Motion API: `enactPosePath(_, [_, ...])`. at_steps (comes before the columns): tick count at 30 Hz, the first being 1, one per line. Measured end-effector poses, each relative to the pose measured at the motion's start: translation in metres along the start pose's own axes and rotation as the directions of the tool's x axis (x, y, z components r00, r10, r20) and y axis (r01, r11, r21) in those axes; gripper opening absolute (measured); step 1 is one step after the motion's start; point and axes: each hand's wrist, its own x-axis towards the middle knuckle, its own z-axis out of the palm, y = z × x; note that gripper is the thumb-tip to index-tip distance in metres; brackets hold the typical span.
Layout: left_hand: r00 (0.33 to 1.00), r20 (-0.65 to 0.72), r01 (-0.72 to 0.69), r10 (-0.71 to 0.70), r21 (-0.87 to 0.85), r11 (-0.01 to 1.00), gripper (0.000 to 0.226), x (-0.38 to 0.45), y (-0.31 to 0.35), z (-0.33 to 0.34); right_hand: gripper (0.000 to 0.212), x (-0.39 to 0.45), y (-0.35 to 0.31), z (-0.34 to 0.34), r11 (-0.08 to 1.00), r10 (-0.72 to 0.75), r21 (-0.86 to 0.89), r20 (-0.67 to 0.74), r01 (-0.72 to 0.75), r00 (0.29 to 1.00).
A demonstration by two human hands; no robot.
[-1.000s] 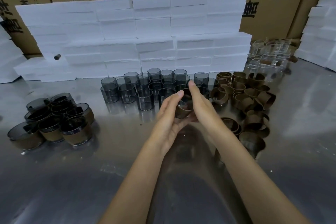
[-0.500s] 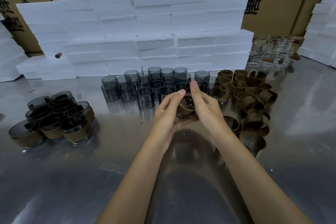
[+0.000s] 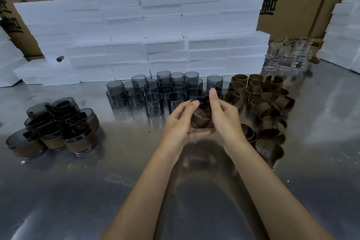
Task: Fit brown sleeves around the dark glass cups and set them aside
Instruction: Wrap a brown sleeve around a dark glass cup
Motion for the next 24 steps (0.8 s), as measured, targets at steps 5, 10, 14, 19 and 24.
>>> enactPosePath(5, [0.998, -0.043, -0.037, 0.036, -0.029, 0.999, 0.051, 0.006, 0.007, -0.003, 0.044, 0.0, -0.002, 0.006, 0.988, -0.141, -0.052, 0.037, 0.142, 0.989])
enactPosePath(10, [0.96, -0.275, -0.022, 0.048, 0.098, 0.995, 0.054, 0.009, 0.011, -0.015, 0.029, -0.008, 0.002, 0.016, 0.971, -0.193, -0.104, 0.195, 0.216, 0.962])
enactPosePath(14, [0.965, -0.26, -0.013, -0.027, -0.153, 0.988, 0.027, 0.002, 0.015, -0.018, 0.012, -0.011, 0.0, 0.023, 0.992, -0.108, -0.032, 0.268, 0.121, 0.957])
enactPosePath(19, [0.978, -0.194, 0.059, -0.08, -0.11, 0.992, 0.026, -0.003, 0.009, -0.004, 0.042, -0.009, -0.009, 0.017, 0.968, 0.208, 0.112, 0.133, -0.223, 0.969])
enactPosePath(24, [0.975, -0.209, 0.048, -0.081, -0.156, 0.987, 0.023, -0.005, 0.005, 0.004, 0.021, -0.02, -0.006, 0.018, 0.901, 0.31, 0.268, 0.153, -0.342, 0.938])
